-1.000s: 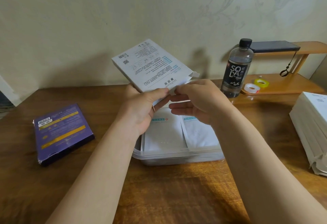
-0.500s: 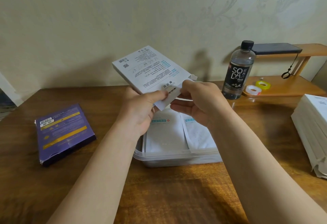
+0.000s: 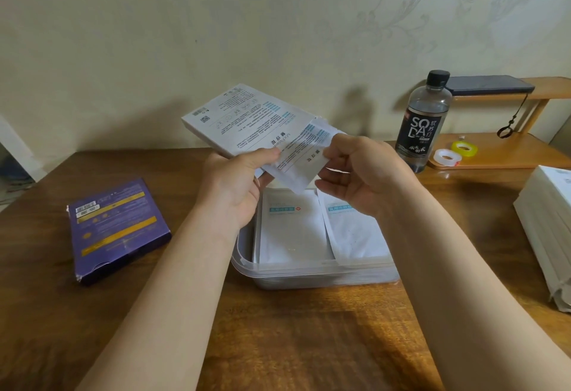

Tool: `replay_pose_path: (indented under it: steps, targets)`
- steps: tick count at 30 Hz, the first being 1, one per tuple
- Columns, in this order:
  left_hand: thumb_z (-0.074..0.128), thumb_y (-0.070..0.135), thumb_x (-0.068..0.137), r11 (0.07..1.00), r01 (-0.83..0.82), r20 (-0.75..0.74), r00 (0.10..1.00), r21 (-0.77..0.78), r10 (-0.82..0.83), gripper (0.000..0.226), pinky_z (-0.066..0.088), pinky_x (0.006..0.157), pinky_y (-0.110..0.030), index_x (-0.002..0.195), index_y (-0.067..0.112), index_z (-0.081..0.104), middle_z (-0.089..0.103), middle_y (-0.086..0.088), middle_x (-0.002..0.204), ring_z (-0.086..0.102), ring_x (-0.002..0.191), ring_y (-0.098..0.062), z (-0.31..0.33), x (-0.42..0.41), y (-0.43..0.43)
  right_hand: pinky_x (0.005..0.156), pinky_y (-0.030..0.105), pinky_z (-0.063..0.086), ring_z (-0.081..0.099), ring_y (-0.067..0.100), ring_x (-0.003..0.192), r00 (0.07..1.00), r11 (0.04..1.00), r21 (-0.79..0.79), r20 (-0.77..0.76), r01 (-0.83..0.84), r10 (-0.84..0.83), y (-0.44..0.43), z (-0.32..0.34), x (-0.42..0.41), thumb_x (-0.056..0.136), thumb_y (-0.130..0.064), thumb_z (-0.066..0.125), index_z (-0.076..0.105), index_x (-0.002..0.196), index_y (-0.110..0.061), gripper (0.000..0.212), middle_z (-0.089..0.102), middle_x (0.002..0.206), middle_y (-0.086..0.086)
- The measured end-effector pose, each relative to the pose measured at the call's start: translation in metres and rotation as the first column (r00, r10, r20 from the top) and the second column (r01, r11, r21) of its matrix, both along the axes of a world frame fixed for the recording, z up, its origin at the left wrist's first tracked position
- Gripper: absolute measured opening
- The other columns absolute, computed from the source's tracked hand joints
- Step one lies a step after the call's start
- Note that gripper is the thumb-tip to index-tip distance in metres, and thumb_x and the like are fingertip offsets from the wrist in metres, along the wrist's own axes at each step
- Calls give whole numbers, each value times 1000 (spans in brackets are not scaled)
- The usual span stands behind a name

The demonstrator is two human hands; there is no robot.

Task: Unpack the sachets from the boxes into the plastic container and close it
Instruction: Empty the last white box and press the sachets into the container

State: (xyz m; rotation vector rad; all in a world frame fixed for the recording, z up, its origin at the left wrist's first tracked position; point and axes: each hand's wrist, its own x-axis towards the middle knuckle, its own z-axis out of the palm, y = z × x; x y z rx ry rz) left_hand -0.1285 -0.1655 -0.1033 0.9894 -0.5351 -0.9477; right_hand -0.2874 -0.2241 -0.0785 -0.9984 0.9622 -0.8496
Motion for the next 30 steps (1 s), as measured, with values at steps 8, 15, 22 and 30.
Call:
replay_pose_path:
  steps: [8,15,22,30]
  targets:
    - [68,-17,82,999,-29,-85,996,41,32,40,60,60,-27,111,11,67,78,-8,95,77,78,-20,-2,2,-2,82,30,54,60,18,96,728,655,-654,-647,-379,-225,-10,-3,-18,82,0,65,39,147,-38,79,54,119,-1]
    - [64,-17,85,1000,4,-143,990,23,-1,30,64,65,-31,102,7,67,79,-11,91,77,81,-23,1,6,-1,76,5,42,59,1,86,845,314,-894,-420,-321,-332,-15,-6,-20,89,-15,74,79,98,-17,11,60,111,0]
    - [60,-16,87,1000,-20,-184,983,-15,17,33,62,62,-27,107,11,62,72,-12,108,74,87,-23,-1,18,1,81,17,51,67,1,93,992,457,-889,-64,-9,-105,-13,6,-32,90,-7,66,69,100,-9,11,69,99,2]
    - [67,-18,82,991,-126,-144,981,46,131,30,64,71,-30,97,8,64,75,-12,100,75,88,-26,-2,15,2,59,38,58,69,24,61,996,814,-575,72,80,-47,-15,10,-33,93,4,62,63,84,-9,16,66,71,12]
